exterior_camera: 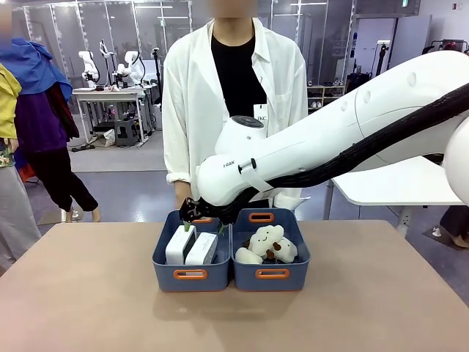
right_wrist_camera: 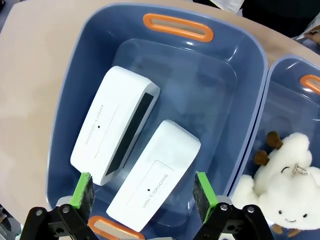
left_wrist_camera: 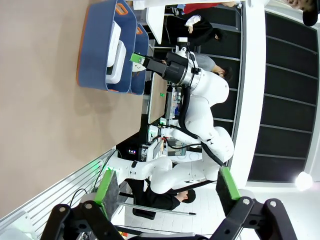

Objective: Sort the digital clocks into the basket.
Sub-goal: Pick up the Digital clock from the table and place it into the empty Plastic storage basket.

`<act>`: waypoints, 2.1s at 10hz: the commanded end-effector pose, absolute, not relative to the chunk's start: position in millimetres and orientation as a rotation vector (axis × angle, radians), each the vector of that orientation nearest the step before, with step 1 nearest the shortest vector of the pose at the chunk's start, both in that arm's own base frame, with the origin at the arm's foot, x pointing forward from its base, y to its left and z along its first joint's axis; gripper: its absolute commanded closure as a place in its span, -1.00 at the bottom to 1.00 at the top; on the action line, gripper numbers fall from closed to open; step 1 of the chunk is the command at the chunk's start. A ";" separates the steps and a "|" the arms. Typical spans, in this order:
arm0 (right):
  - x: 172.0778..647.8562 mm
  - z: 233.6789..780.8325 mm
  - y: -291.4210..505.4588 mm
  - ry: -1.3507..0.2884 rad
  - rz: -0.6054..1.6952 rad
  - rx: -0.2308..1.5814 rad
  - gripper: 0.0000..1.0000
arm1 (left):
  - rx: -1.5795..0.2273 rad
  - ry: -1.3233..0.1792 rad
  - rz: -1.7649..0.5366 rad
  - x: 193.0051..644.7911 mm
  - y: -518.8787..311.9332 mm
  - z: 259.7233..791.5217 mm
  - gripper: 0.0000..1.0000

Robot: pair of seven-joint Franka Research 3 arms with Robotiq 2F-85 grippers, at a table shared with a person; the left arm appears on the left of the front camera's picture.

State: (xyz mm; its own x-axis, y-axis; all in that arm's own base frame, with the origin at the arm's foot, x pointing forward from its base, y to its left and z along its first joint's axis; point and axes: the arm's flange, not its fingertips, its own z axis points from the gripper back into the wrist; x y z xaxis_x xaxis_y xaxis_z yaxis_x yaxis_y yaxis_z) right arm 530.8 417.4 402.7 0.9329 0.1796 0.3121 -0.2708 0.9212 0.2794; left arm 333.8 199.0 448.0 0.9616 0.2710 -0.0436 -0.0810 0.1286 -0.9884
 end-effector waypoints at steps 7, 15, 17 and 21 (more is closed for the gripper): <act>530.8 402.7 417.4 -0.286 0.235 0.325 -1.00 | -1.412 -0.157 0.243 328.9 200.2 448.8 -1.00; 517.1 437.1 393.0 -0.215 0.217 0.372 -1.00 | -1.412 -0.157 0.243 328.9 200.2 448.8 -1.00; 488.9 471.3 321.2 -0.114 0.145 0.568 -1.00 | -1.412 -0.157 0.243 328.9 200.2 448.8 -1.00; 466.4 452.7 133.1 0.035 -0.021 1.083 -1.00 | -1.412 -0.157 0.243 328.9 200.2 448.8 -1.00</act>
